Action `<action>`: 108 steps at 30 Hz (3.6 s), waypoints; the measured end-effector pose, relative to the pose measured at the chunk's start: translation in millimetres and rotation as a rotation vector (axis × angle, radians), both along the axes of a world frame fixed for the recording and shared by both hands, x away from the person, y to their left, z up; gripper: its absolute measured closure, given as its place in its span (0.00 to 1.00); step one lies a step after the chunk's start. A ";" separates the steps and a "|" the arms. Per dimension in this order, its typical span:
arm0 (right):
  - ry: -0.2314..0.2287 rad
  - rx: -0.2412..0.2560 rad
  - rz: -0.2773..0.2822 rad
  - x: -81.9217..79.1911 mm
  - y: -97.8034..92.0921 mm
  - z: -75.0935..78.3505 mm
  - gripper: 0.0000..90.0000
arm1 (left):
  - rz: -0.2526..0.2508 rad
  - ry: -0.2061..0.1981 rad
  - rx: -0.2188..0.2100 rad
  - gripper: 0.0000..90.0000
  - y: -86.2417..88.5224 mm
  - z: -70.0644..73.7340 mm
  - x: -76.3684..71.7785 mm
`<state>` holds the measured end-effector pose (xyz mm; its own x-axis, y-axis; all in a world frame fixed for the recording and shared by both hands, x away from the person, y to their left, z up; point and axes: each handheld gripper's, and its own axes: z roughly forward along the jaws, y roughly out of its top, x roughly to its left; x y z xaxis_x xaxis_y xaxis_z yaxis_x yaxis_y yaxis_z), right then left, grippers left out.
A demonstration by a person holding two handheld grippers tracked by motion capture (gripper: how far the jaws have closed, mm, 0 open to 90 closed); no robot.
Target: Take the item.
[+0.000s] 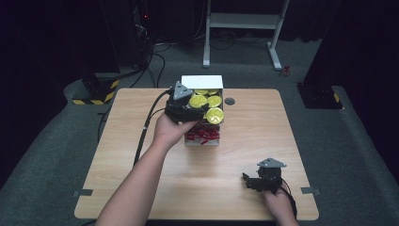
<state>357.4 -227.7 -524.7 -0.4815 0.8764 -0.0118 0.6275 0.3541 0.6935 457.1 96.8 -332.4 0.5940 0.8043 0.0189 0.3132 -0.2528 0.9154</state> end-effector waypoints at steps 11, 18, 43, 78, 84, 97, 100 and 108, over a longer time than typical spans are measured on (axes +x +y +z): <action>0.000 0.000 0.000 0.0 0.0 0.0 0.09 | 0.023 -0.012 0.004 0.33 -2.0 -1.4 2.9; -0.003 0.000 0.008 0.1 0.3 -0.1 0.09 | 0.034 -0.011 0.013 0.37 -0.8 -1.9 2.5; 0.003 0.004 0.007 0.1 0.9 0.2 0.09 | 0.043 -0.074 -0.001 0.43 2.7 0.7 -14.0; 0.002 0.003 0.008 0.1 0.9 0.1 0.09 | 0.053 -0.138 -0.048 0.43 23.9 8.0 -38.4; 0.003 0.003 0.008 0.1 0.9 0.1 0.09 | 0.055 -0.145 -0.042 0.43 30.2 8.8 -44.4; 0.001 0.003 0.013 0.5 0.9 0.1 0.09 | 0.067 -0.155 -0.043 0.43 48.3 8.0 -56.5; 0.001 0.003 0.013 0.5 0.9 0.1 0.09 | 0.074 -0.156 -0.051 0.43 53.3 7.1 -58.9; 0.001 0.003 0.014 0.5 0.9 0.1 0.09 | 0.092 -0.154 -0.047 0.43 67.1 3.0 -63.8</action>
<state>357.9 -226.8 -524.5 -0.4933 0.8698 -0.0087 0.6234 0.3605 0.6938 393.3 163.8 -329.3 0.5109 0.8572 0.0648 0.1885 -0.1853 0.9644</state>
